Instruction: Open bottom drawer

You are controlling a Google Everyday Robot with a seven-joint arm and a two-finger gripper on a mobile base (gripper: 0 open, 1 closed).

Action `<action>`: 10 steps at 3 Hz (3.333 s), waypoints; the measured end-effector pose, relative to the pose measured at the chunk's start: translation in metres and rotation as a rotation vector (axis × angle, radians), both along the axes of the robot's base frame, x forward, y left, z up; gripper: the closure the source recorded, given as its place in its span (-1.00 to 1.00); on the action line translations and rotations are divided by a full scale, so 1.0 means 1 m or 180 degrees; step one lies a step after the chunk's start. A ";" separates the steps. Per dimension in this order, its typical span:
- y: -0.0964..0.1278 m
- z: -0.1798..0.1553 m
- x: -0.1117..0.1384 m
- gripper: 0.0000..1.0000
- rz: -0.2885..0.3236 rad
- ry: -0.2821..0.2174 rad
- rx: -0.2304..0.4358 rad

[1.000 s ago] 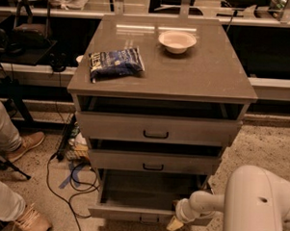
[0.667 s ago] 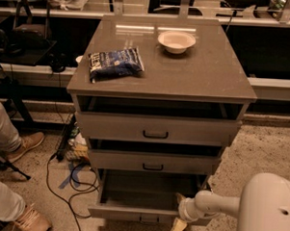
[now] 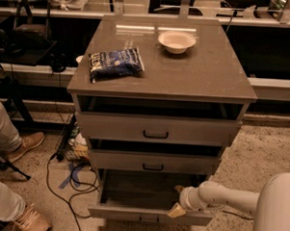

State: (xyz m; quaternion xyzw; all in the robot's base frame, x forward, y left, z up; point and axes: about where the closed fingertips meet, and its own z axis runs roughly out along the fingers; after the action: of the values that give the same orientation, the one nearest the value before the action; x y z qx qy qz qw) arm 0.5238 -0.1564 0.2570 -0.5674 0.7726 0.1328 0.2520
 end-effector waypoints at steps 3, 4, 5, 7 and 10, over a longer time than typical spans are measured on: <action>-0.006 -0.043 0.061 0.99 -0.0578 -0.0142 -0.0278; -0.020 -0.071 0.067 1.00 -0.0691 -0.0055 -0.0325; -0.039 -0.093 0.057 1.00 -0.0889 0.0029 -0.0348; -0.059 -0.104 0.016 1.00 -0.1223 0.0126 -0.0349; -0.055 -0.109 -0.026 1.00 -0.1320 0.0266 -0.0347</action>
Offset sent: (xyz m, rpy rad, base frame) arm 0.0675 -0.0050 -0.0191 -0.0900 -0.0864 -0.1952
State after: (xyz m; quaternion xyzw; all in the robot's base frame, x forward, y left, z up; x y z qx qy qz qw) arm 0.4980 -0.2114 0.1483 -0.4030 0.8886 0.0595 0.2107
